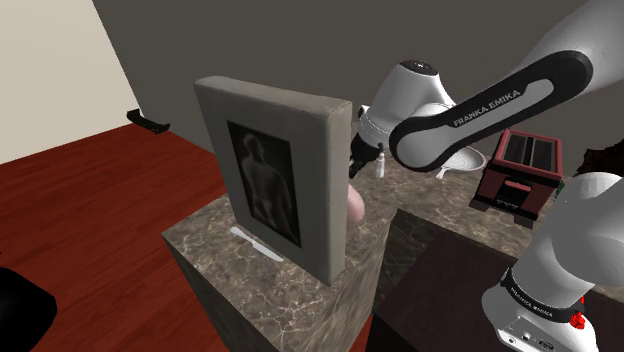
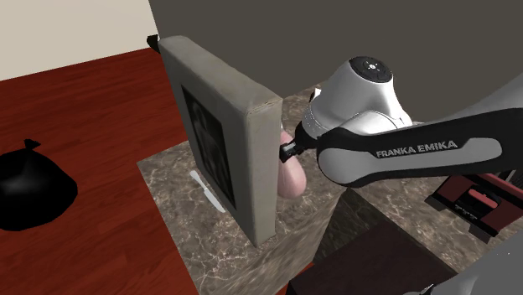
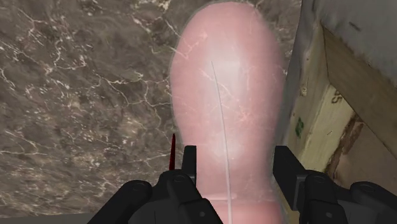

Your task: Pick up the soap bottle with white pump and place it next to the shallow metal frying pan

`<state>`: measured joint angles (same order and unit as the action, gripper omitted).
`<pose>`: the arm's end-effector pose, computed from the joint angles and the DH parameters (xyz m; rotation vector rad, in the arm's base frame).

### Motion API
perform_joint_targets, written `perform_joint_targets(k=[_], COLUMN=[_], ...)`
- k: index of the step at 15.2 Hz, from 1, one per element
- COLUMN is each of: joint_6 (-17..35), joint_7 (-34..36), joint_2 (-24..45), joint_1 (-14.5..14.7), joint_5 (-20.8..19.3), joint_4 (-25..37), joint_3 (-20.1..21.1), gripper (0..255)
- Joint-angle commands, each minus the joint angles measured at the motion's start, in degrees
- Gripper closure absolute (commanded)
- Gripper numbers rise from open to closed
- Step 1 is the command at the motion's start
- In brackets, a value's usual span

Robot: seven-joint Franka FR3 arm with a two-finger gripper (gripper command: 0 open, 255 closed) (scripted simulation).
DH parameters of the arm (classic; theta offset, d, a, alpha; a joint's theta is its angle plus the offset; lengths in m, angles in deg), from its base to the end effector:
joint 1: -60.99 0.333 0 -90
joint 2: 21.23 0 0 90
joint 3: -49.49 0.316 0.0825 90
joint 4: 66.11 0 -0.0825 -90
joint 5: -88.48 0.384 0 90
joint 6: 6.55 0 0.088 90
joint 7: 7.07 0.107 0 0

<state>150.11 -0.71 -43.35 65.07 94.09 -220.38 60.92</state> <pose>0.4082 0.1080 0.3965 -3.0111 -0.1201 -0.6409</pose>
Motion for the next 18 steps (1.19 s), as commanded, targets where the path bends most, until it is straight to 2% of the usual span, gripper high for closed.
perform_joint_targets(k=[1, 18], joint_6=[-1.77, -17.08], joint_7=[-0.06, -0.39], joint_2=[-1.16, -7.92], joint_1=[0.11, 0.19], joint_5=[0.09, -0.08], joint_4=[0.67, 9.24], joint_3=[-0.16, -1.47], gripper=[255, 255])
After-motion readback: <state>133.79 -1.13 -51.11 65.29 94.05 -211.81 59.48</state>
